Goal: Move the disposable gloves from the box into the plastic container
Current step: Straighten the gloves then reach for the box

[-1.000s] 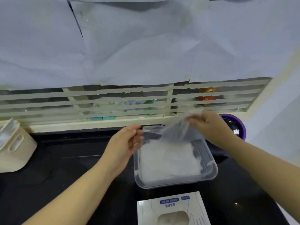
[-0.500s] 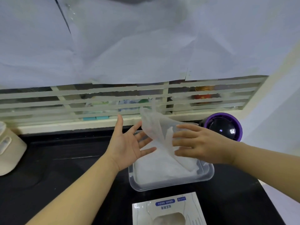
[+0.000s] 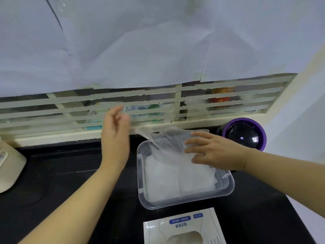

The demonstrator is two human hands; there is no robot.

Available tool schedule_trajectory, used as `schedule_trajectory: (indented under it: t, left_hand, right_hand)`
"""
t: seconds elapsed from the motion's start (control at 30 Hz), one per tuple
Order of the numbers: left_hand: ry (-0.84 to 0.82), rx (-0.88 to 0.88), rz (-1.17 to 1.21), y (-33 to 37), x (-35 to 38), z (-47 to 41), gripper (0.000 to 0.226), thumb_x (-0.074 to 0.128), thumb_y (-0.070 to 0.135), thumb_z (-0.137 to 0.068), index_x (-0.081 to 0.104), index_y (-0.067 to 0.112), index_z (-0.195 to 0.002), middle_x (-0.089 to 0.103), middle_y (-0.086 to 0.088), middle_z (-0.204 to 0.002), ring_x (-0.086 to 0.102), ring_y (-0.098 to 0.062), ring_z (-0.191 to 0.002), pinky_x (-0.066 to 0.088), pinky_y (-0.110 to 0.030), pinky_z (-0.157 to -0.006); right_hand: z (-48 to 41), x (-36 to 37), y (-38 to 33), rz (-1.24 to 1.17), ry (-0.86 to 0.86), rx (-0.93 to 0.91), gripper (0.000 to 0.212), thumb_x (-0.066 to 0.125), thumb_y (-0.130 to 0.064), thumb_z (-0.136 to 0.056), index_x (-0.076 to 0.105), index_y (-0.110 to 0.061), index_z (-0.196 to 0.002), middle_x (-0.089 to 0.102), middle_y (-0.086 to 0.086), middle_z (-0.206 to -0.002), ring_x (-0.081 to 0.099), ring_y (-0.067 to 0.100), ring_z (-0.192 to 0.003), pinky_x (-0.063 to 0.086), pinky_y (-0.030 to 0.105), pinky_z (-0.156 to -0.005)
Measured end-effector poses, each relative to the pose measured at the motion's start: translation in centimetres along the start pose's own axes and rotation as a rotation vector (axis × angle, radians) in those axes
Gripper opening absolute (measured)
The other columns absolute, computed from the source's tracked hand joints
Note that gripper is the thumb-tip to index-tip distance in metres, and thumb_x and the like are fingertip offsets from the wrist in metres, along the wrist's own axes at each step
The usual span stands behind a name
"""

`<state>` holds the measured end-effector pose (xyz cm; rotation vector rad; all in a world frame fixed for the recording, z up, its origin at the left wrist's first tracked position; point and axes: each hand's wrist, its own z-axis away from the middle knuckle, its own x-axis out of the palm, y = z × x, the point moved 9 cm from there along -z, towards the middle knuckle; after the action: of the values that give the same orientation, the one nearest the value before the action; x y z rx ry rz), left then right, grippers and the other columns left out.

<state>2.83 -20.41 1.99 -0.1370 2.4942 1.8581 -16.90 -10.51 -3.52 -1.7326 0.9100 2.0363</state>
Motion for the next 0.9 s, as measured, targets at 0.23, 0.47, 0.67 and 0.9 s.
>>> schedule_trajectory:
  t: [0.23,0.47,0.67,0.9]
  left_hand:
    - [-1.201,0.443,-1.115,-2.4,13.3,7.5,0.036,0.042,0.039,-0.1,0.054,0.025,-0.131,0.052,0.005,-0.136,0.054,-0.014,-0.116,0.047,-0.033,-0.097]
    - [-1.412,-0.01,-1.241,-9.9,12.4,10.6,0.047,0.048,0.042,-0.099,0.044,0.021,-0.14,0.054,-0.002,-0.132,0.052,-0.021,-0.117,0.043,-0.032,-0.094]
    - [-1.421,-0.094,-1.185,-10.8,11.8,11.0,0.042,0.049,0.042,-0.099,0.049,0.021,-0.135,0.055,-0.002,-0.131,0.051,-0.021,-0.116,0.041,-0.03,-0.094]
    - [-1.329,-0.259,-1.066,-11.8,11.9,10.0,0.028,0.049,0.029,-0.098,0.056,0.023,-0.124,0.059,0.001,-0.123,0.056,-0.017,-0.106,0.047,-0.03,-0.091]
  right_hand:
    - [-0.4,3.0,-0.2,-0.067,-0.135,0.036,0.032,0.087,-0.024,-0.064,0.073,-0.031,-0.093,0.067,-0.003,-0.119,0.054,0.022,-0.123,0.026,0.042,-0.111]
    - [-0.2,5.6,0.0,-0.174,-0.419,0.174,0.04,0.055,-0.011,-0.093,0.057,-0.025,-0.13,0.035,0.002,-0.153,0.008,0.022,-0.148,-0.014,0.041,-0.112]
    - [1.8,5.4,0.2,-0.303,-0.738,0.287,0.064,0.054,-0.01,-0.09,0.034,-0.033,-0.146,0.015,0.003,-0.16,-0.005,0.025,-0.148,-0.009,0.053,-0.117]
    - [-2.9,3.4,-1.2,-0.647,-0.436,0.501,0.063,0.061,-0.043,-0.09,0.035,-0.021,-0.143,0.04,0.002,-0.142,0.042,0.022,-0.126,0.039,0.038,-0.105]
